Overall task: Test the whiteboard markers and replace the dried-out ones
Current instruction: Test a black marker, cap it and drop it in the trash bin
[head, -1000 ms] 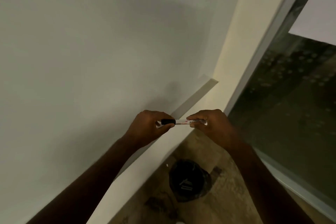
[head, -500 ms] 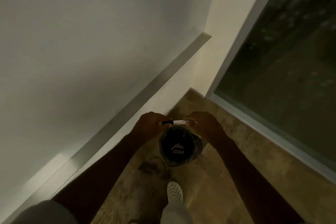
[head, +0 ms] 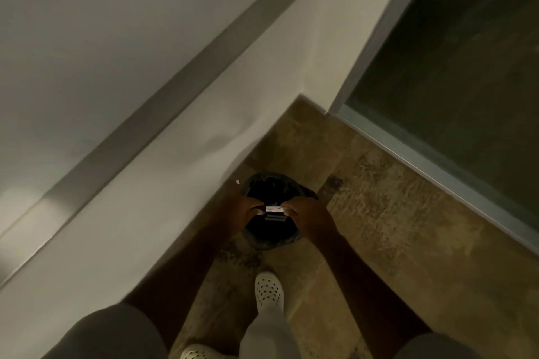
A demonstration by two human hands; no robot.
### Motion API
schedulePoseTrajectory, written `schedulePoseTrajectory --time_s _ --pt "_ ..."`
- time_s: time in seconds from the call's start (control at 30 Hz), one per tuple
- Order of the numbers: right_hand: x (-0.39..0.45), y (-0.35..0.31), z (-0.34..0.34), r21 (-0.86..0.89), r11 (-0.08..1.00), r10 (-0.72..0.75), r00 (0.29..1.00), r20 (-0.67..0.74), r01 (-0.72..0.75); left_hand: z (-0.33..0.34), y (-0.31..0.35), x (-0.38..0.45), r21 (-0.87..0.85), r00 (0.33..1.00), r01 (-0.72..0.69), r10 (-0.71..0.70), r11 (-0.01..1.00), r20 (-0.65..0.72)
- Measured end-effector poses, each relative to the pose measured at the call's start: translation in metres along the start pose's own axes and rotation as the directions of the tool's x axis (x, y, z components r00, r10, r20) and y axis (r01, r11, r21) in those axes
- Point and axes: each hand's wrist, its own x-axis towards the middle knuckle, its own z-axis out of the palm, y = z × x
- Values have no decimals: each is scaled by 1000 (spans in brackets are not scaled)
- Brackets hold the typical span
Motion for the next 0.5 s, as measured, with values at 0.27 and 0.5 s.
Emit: schedulePoseTrajectory --time_s 0.27,0.5 --pt "53 69 79 -8 998 59 998 -11 -59 102 -79 80 -24 990 94 -91 995 106" --pt "97 124 148 -18 989 148 989 13 -148 144 -109 115 -28 987 127 -124 991 106"
